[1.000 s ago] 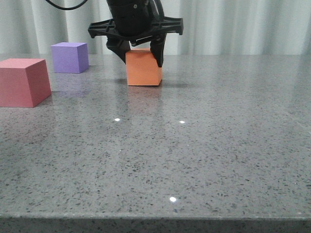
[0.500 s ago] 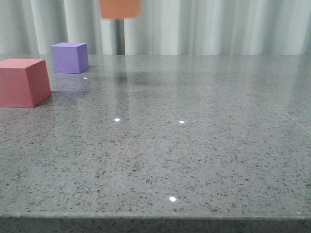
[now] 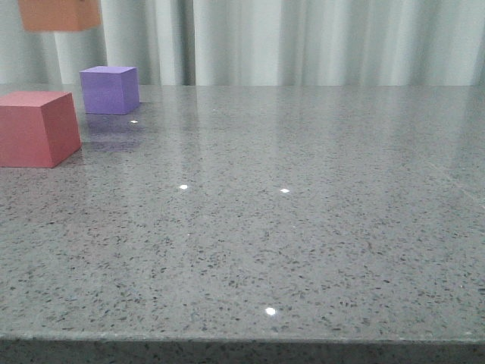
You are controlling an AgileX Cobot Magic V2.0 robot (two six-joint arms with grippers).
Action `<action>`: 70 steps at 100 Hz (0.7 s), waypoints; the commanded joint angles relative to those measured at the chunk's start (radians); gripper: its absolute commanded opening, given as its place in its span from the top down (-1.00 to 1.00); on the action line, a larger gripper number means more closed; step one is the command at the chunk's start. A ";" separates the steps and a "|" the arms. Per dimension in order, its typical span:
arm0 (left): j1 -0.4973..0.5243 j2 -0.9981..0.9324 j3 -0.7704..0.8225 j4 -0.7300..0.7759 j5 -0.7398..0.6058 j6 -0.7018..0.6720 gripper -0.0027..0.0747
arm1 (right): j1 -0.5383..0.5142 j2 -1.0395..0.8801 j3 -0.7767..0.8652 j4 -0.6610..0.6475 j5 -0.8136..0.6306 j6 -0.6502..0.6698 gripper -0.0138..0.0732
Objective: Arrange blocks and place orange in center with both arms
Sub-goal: 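Lift the orange cube with the left gripper toward the purple cube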
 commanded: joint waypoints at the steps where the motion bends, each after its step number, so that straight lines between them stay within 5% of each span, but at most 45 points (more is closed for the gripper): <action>1: 0.026 -0.053 0.028 -0.049 -0.118 0.015 0.23 | -0.007 0.002 -0.025 -0.010 -0.085 -0.007 0.84; 70: 0.035 0.069 0.137 -0.087 -0.279 0.017 0.23 | -0.007 0.002 -0.025 -0.010 -0.086 -0.007 0.84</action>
